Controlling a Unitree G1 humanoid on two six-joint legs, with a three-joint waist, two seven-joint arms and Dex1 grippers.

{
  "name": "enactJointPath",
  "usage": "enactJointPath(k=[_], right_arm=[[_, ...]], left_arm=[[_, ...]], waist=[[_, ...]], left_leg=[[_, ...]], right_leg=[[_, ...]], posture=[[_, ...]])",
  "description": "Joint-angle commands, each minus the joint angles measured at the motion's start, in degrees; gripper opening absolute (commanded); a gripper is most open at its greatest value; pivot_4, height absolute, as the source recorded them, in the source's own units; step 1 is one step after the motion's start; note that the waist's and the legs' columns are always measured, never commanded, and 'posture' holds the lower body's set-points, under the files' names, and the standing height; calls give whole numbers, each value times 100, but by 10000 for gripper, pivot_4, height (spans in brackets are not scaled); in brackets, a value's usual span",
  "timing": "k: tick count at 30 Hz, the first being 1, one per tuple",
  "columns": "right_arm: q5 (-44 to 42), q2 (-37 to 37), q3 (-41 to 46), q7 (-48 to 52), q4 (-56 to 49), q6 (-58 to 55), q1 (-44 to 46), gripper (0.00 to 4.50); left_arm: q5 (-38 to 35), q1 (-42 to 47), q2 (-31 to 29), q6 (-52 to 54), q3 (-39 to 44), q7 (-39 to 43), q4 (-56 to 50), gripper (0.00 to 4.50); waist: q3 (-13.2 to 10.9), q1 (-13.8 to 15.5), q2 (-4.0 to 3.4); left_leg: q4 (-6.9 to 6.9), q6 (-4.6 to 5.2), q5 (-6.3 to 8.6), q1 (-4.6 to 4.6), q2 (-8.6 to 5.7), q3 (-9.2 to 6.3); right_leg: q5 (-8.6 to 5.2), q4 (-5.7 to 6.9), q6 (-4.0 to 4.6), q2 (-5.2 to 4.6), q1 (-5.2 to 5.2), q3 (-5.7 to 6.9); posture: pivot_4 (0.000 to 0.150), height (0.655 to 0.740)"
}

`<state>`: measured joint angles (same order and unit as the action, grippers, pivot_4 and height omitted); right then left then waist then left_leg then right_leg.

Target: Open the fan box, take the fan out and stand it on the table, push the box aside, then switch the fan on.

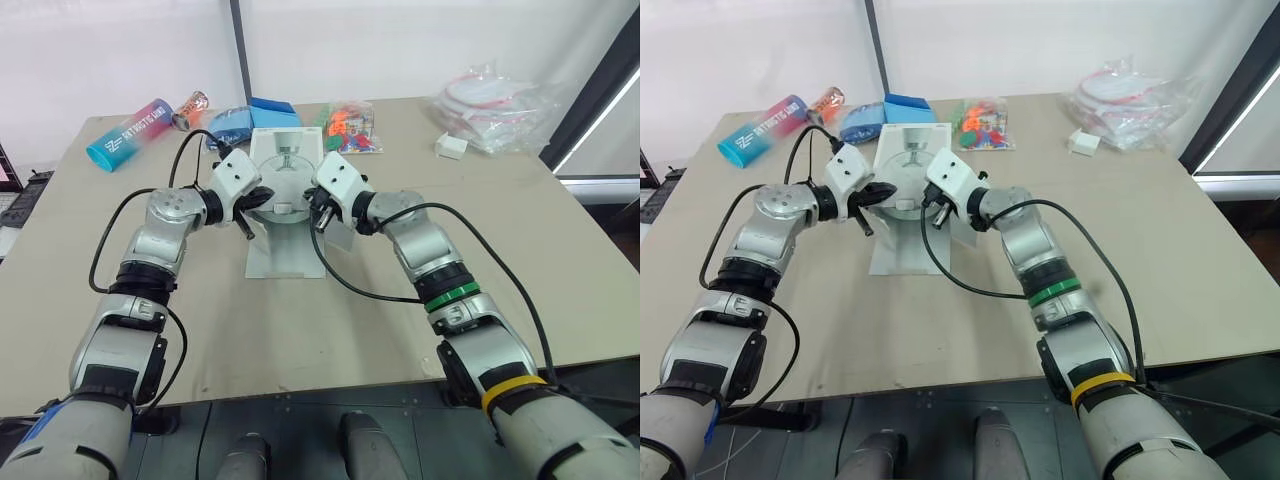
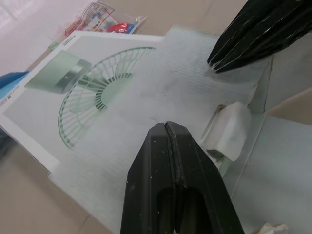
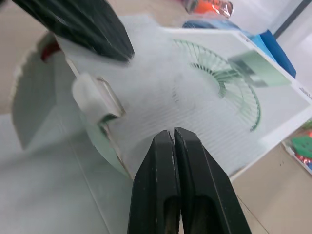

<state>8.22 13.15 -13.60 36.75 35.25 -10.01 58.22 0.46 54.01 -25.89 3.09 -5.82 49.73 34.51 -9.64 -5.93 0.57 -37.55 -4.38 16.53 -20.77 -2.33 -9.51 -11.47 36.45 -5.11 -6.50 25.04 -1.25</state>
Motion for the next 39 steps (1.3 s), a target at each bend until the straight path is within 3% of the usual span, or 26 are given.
enactJointPath(k=[1,8,28,36,39], right_arm=[[75,-21,-17,-103,99,239,177,800],[108,-55,19,-132,210,356,209,800],[211,-126,-32,-157,327,543,177,800],[243,-146,-26,-155,344,571,161,800],[240,-150,-21,-157,360,582,172,800]], left_arm=[[-166,-99,-210,227,65,223,-860,0],[-118,-462,-510,478,-151,643,-1539,0],[425,-553,-1396,164,-669,1466,-1521,0],[725,-557,-1850,-55,-773,1632,-1419,0],[1047,-388,-1788,-101,-817,1213,-1027,0]], waist=[[0,-1,0],[1,-7,-1],[1,-13,-1],[1,-12,-1],[1,-11,-1]], left_leg=[[0,-1,-1,0,0,1],[-1,-2,-1,2,0,4],[1,-2,-1,3,0,5],[2,-2,-1,4,0,6],[2,-2,-1,4,0,5]], right_leg=[[1,4,2,0,3,0],[3,11,5,1,4,-3],[3,13,5,2,8,-4],[3,14,5,2,9,-4],[3,14,5,2,8,-3]], posture=[[1500,7400],[1500,7400],[1500,7400],[1500,7400],[1500,7400]])
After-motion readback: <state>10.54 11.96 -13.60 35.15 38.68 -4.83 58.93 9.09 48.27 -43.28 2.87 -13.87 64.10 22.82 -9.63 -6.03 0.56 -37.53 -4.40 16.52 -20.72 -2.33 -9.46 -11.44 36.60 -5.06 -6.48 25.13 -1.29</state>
